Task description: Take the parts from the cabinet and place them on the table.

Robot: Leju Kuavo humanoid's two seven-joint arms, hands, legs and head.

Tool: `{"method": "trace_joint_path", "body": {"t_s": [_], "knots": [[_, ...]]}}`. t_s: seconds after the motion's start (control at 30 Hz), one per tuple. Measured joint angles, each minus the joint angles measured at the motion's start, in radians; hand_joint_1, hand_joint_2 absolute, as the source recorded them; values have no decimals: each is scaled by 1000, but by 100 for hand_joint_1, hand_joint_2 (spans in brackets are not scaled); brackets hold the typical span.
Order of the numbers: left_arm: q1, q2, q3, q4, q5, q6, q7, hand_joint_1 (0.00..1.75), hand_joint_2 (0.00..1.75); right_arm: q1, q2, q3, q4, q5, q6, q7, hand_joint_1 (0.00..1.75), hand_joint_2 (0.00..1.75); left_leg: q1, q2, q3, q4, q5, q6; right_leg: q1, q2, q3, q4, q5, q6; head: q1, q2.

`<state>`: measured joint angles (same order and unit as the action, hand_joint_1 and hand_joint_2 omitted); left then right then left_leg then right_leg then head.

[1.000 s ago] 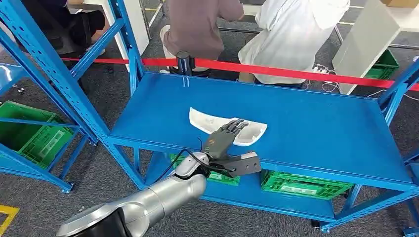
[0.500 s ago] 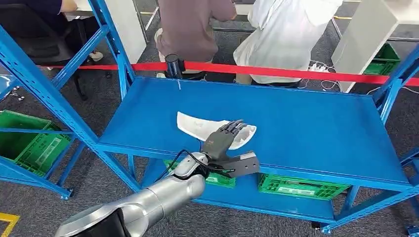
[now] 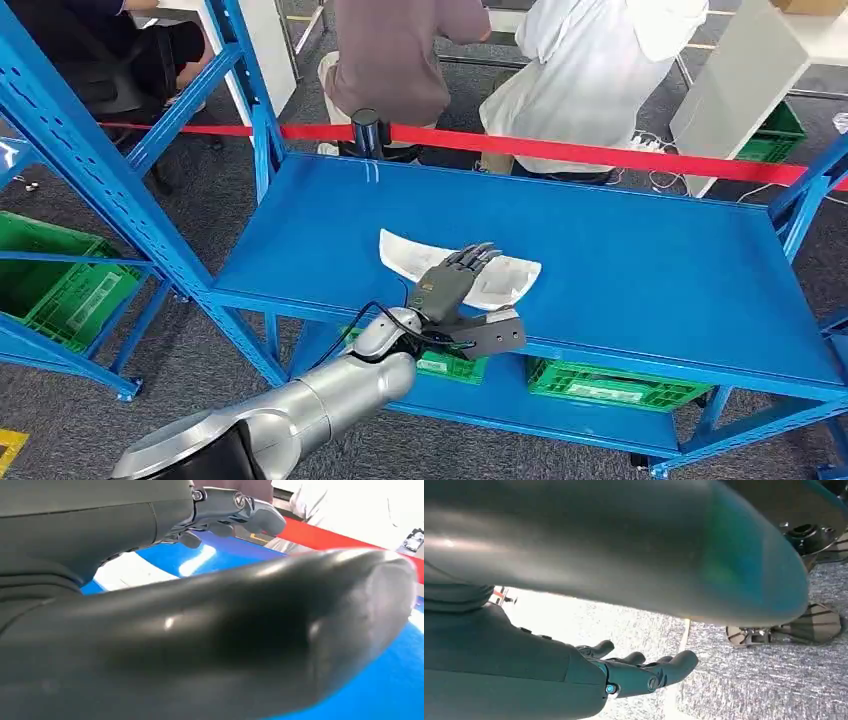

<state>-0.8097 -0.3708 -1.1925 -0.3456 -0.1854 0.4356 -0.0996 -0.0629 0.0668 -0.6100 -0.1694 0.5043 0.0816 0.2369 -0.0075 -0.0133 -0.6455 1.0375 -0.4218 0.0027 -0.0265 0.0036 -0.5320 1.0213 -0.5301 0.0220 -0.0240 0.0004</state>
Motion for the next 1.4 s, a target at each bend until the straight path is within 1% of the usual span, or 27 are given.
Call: {"method": "trace_joint_path", "body": {"t_s": [0.13,0.33,0.43,0.5,0.53,0.67,0.7,0.77,0.97,1.0,1.07,1.13,1.17,1.2,1.23,1.27,1.3,1.33,1.37,1.4], "knots": [[0,0,0,1,0,0,-1,0,0,0,0,0,0,0,0,0,0,0,0,0,0,0,1,1,0,0,0,0,1,5,0,0],[0,0,-3,3,0,-2,-5,0,0,0,0,0,0,0,0,0,0,0,1,0,3,-1,2,1,1,0,1,0,1,5,0,0],[1,0,-21,8,-9,-2,-13,0,0,0,0,0,0,2,2,0,0,0,1,0,3,-1,2,1,1,0,2,0,1,5,0,0],[1,0,-29,13,-15,-9,-1,0,0,0,0,0,0,3,2,1,0,0,1,0,3,-1,2,1,1,0,2,0,1,5,0,0],[1,0,-34,16,-16,-11,8,0,175,0,0,0,0,5,1,3,0,0,1,0,3,-1,2,1,1,0,2,0,1,5,0,0],[0,0,-51,24,-17,-15,35,0,175,0,0,-1,0,7,0,3,0,0,1,0,3,-1,2,1,1,0,2,0,1,5,0,0],[1,0,-53,25,-17,-15,37,0,0,0,0,-1,0,7,0,3,0,0,1,0,3,-1,2,1,1,0,2,0,1,5,0,0],[0,0,-58,26,-17,-15,30,0,0,0,0,-1,0,9,0,3,0,0,1,0,3,-1,2,1,1,0,2,0,1,5,0,0],[0,0,-60,26,21,-8,-13,0,0,0,0,-3,0,14,-1,5,0,0,1,0,3,-1,2,1,1,0,2,0,1,5,0,0],[0,0,-60,25,26,-5,-16,0,0,0,0,-3,0,14,-1,5,0,0,-3,0,2,4,0,4,-1,0,3,-3,3,8,0,0],[-1,0,-60,24,30,2,-21,0,0,0,1,-5,0,14,-1,3,0,0,-7,1,1,4,-6,13,-6,0,4,-4,2,15,-1,0],[-3,0,-60,21,30,3,-24,0,0,0,2,-7,0,15,-1,3,0,0,-10,1,2,0,-8,18,-9,0,6,-13,3,21,-1,0],[-3,0,-60,21,32,3,-25,0,0,0,2,-9,0,15,0,3,0,0,-7,-1,-1,-16,-11,28,-8,0,5,14,27,29,0,0],[-3,0,-60,20,34,3,-27,0,0,0,2,-10,0,15,0,3,0,0,-7,-4,21,-23,-20,36,-10,0,10,17,33,33,-1,0],[-4,-2,-60,18,37,3,-27,0,0,0,2,-11,0,15,0,3,0,0,-3,-4,40,-34,-17,44,-12,-2,6,33,19,30,1,0],[-9,-2,-61,18,39,4,-28,0,0,-2,2,-11,0,15,0,2,0,0,-2,0,48,-35,-18,48,-11,-2,-13,66,-4,29,4,0],[-12,-2,-61,18,40,4,-28,0,0,-3,2,-12,0,15,0,2,0,0,-2,0,49,-34,-19,50,-8,-1,-44,111,-32,26,7,0],[-12,-3,-61,17,42,4,-27,0,0,-5,2,-13,0,15,0,3,0,0,-3,0,50,-34,-22,50,-8,-1,-93,187,-69,27,10,0],[-9,-3,-61,17,44,4,-28,0,0,-5,2,-15,0,16,0,3,0,0,-4,0,50,-32,-24,49,-8,0,-144,265,-97,32,10,0],[-6,-3,-63,17,45,4,-27,0,0,-4,2,-16,0,17,0,4,0,0,-4,-1,51,-29,-29,45,-8,0,-179,304,-96,32,10,0]]}}
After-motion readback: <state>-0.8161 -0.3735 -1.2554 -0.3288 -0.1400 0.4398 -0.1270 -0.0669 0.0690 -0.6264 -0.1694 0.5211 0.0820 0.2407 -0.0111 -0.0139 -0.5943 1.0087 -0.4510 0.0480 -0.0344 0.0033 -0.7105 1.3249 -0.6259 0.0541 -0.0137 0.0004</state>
